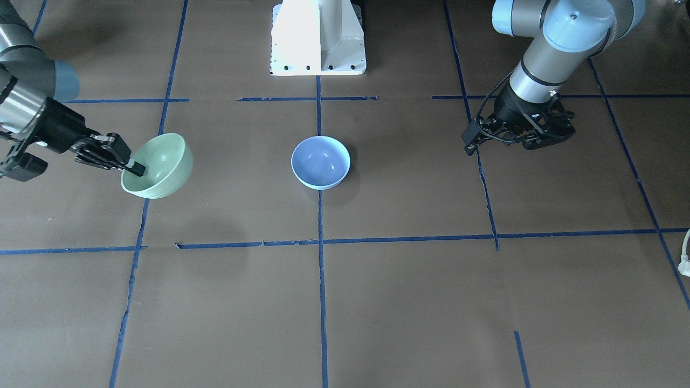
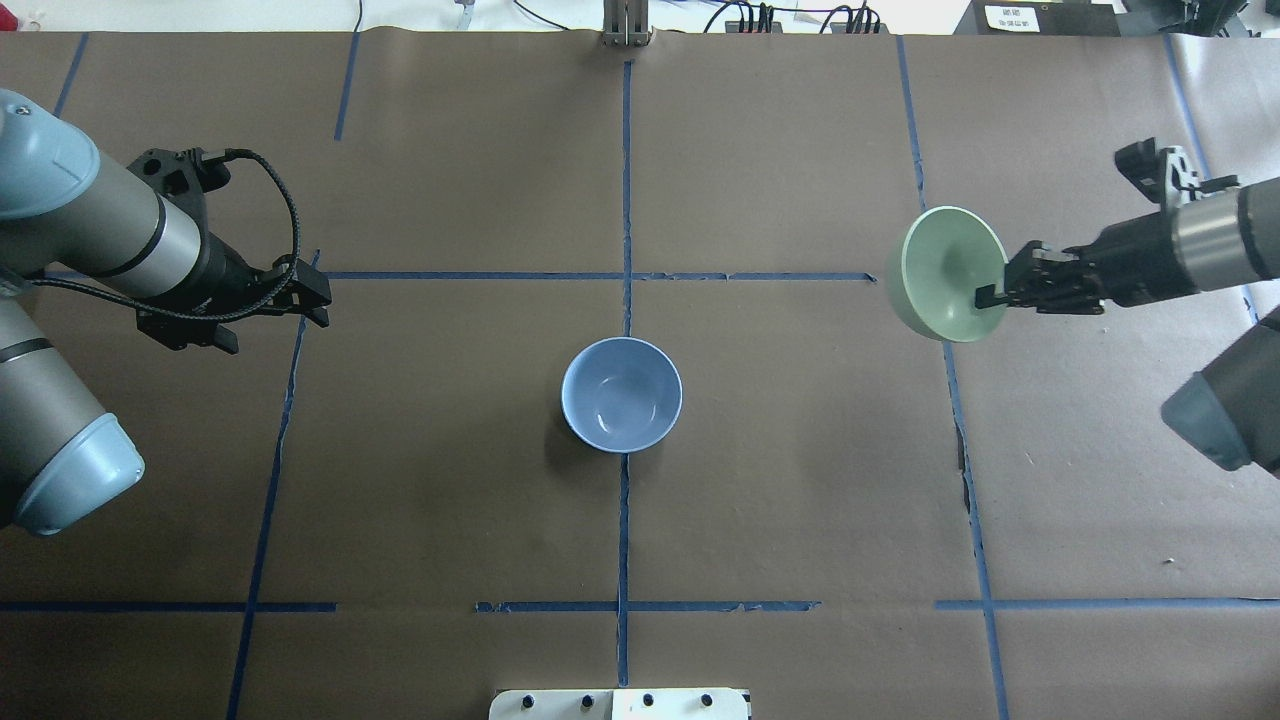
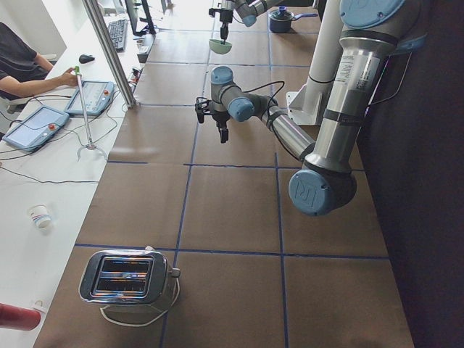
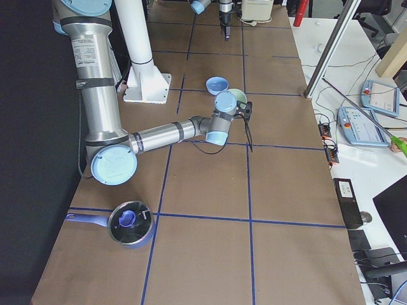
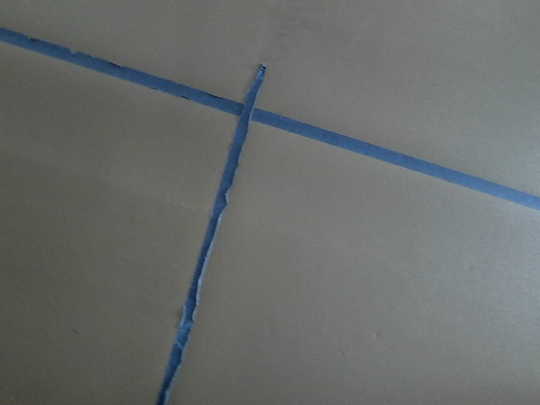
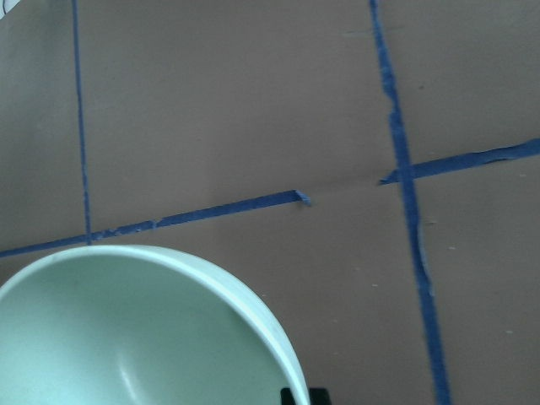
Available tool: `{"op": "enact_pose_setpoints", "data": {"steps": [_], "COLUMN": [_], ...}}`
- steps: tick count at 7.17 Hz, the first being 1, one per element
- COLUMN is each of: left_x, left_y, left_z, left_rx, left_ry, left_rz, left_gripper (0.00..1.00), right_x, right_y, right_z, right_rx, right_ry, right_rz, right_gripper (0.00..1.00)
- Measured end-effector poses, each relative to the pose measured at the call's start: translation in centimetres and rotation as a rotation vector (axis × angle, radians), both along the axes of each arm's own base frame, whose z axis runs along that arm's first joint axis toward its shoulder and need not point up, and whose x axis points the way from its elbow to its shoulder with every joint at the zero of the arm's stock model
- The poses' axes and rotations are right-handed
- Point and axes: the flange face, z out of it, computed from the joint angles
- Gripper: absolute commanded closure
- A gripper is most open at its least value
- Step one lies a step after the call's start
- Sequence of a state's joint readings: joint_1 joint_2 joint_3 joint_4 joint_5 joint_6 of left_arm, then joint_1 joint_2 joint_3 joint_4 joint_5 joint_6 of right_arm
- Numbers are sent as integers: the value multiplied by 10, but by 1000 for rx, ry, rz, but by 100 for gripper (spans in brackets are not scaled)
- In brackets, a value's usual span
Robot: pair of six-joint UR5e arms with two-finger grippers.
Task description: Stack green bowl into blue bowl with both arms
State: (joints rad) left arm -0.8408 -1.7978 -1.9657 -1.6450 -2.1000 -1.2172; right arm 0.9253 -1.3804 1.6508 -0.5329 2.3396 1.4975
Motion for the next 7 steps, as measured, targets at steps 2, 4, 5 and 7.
{"op": "enact_pose_setpoints", "data": {"steps": [2,4,5,7], "left_x": [-29,-52,-58,-62], "left_y": [-7,-10,-9,-9], "left_z": [29,49,55,59], "left_rx": [46,54,49,45], "left_ry": [-45,-48,-43,-41], "left_rz": [35,68,78,82], "left_gripper": [0,0,0,0], "right_x": [-81,-165,-195,-220], "right_y": [14,56,75,94], "right_z": [-71,-146,-166,-175], "right_rx": [-39,-55,-51,-47], "right_ry": [16,92,112,131], "right_rz": [-13,-2,5,11], "right_gripper": [100,100,100,99]}}
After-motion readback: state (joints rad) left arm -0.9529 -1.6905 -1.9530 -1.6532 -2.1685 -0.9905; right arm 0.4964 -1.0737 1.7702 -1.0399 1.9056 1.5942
